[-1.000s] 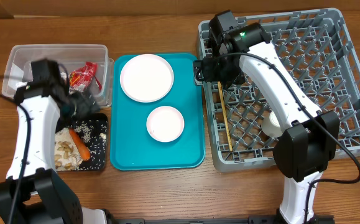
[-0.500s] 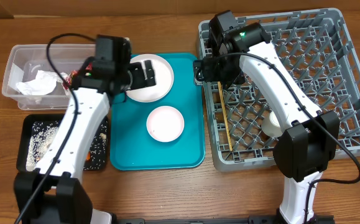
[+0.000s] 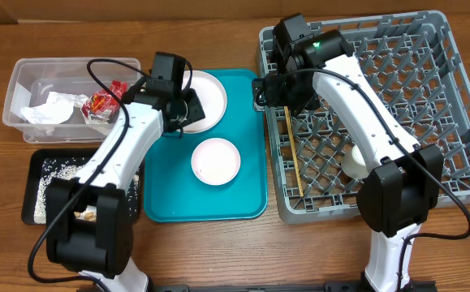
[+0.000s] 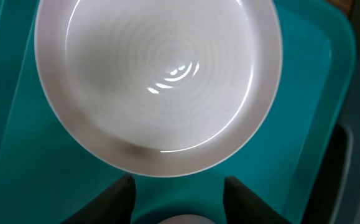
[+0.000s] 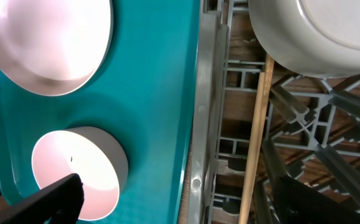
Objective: Sort waste into correct bins and load items into the dishwasher
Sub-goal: 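Grasp the rim of the white plate on the tray with the left gripper, then lift the plate toward the right gripper and grasp its rim with right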
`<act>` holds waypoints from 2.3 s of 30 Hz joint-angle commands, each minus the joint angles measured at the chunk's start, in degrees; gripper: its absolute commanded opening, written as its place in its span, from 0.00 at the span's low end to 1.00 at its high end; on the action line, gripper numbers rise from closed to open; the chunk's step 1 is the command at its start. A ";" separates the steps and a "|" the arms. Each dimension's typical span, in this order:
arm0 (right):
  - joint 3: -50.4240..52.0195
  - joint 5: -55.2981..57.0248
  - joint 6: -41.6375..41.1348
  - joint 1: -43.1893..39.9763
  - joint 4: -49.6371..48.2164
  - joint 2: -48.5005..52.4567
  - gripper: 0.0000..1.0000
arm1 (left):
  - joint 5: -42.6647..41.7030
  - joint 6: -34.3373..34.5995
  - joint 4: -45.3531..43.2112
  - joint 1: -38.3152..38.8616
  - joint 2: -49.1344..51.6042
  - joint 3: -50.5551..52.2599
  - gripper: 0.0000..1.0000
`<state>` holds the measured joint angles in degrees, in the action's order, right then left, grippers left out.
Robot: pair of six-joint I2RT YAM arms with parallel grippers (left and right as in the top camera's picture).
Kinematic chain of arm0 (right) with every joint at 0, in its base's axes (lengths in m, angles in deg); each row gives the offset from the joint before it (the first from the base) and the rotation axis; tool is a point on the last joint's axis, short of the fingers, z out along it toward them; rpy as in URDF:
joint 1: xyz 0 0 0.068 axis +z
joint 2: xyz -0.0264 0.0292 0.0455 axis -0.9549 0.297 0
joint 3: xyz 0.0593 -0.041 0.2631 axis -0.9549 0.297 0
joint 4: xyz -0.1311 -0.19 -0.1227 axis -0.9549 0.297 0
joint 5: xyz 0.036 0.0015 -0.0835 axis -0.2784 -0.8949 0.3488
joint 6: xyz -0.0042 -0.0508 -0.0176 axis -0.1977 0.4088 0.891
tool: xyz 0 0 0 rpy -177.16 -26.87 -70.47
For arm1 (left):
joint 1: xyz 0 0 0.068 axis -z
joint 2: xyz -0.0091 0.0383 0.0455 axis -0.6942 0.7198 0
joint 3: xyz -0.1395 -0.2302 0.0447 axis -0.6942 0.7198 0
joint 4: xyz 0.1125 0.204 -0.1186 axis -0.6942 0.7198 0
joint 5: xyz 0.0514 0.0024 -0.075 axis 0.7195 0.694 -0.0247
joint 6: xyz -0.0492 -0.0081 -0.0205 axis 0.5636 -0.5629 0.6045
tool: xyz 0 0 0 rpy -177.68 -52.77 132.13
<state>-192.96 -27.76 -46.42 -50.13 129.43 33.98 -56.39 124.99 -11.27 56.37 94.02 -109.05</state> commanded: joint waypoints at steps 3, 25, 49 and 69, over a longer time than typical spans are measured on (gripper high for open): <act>-1.22 -0.26 -0.20 0.22 -0.17 -1.49 1.00 | 3.19 7.69 0.61 0.39 4.24 -0.87 0.57; -1.22 -0.26 -0.20 0.22 -0.17 -1.49 1.00 | 5.07 10.80 -2.38 0.26 12.90 -0.90 0.17; -1.22 -0.52 -0.22 0.22 -0.17 -1.49 1.00 | 5.20 -2.38 17.90 -1.88 -0.39 -20.94 0.08; -1.22 -17.57 2.21 -0.55 -7.65 -1.49 1.00 | -14.12 -18.36 24.61 -5.05 -0.37 -20.92 0.04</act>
<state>-192.96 -41.97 -45.30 -50.20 122.23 33.98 -63.47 111.46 12.99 52.81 94.61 -129.11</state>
